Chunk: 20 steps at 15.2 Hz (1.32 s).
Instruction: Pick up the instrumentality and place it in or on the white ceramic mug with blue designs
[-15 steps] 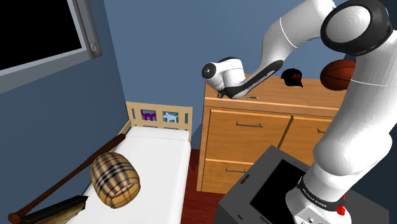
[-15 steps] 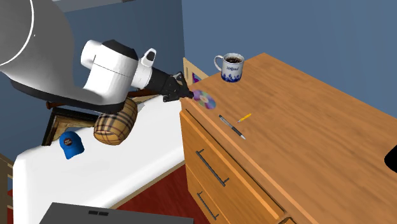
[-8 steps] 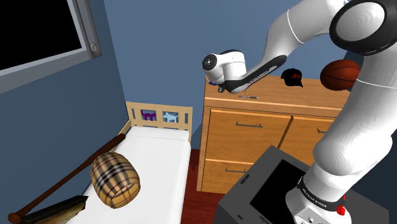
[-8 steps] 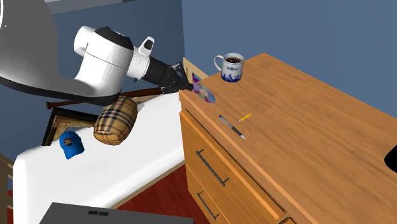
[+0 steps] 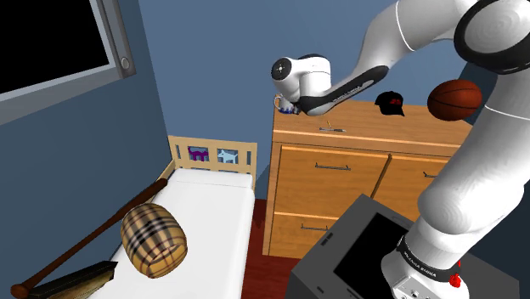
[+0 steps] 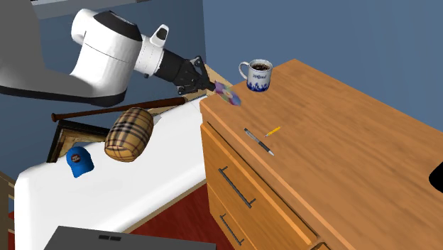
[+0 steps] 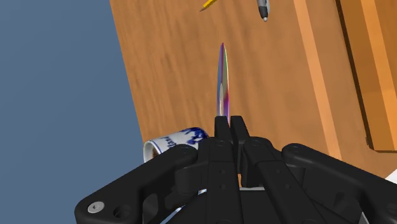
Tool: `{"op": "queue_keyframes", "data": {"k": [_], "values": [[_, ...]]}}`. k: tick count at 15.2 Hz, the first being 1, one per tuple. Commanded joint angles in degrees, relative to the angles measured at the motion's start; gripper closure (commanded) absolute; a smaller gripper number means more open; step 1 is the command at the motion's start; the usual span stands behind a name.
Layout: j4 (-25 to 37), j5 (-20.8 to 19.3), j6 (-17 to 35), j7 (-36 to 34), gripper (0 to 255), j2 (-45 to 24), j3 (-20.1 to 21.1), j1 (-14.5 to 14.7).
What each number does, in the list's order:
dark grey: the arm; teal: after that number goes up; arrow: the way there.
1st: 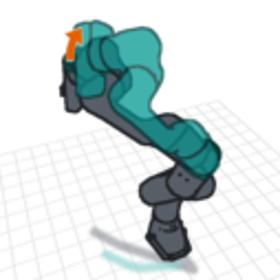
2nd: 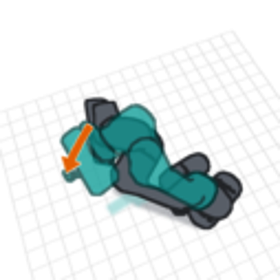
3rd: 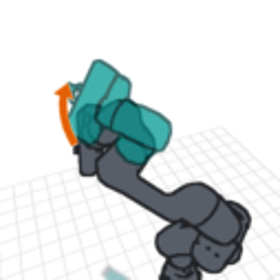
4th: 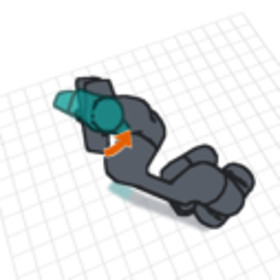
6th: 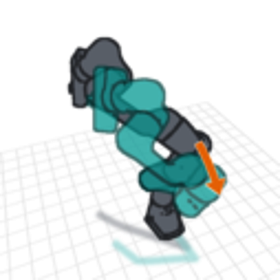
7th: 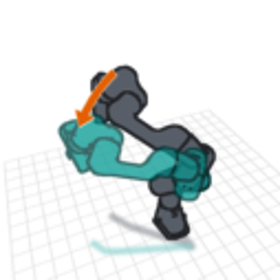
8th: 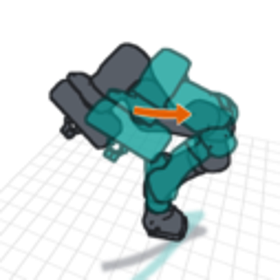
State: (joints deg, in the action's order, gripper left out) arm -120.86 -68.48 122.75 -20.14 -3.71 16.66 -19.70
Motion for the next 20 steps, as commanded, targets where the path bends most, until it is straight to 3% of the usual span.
{"op": "queue_keyframes", "data": {"k": [1, 6, 14, 20], "values": [[0.41, 0.96, -0.33, 1.41, 255, 0.83, 0.03, -0.05], [1.59, 3.03, -1.26, 4.48, 255, 2.48, 0.11, -0.06], [23.49, 1.06, -3.7, 10.3, 255, -14.5, -1.16, -0.14], [45.03, 1.23, -6.61, 17.69, 255, -29.22, -2.06, 1.24]]}}
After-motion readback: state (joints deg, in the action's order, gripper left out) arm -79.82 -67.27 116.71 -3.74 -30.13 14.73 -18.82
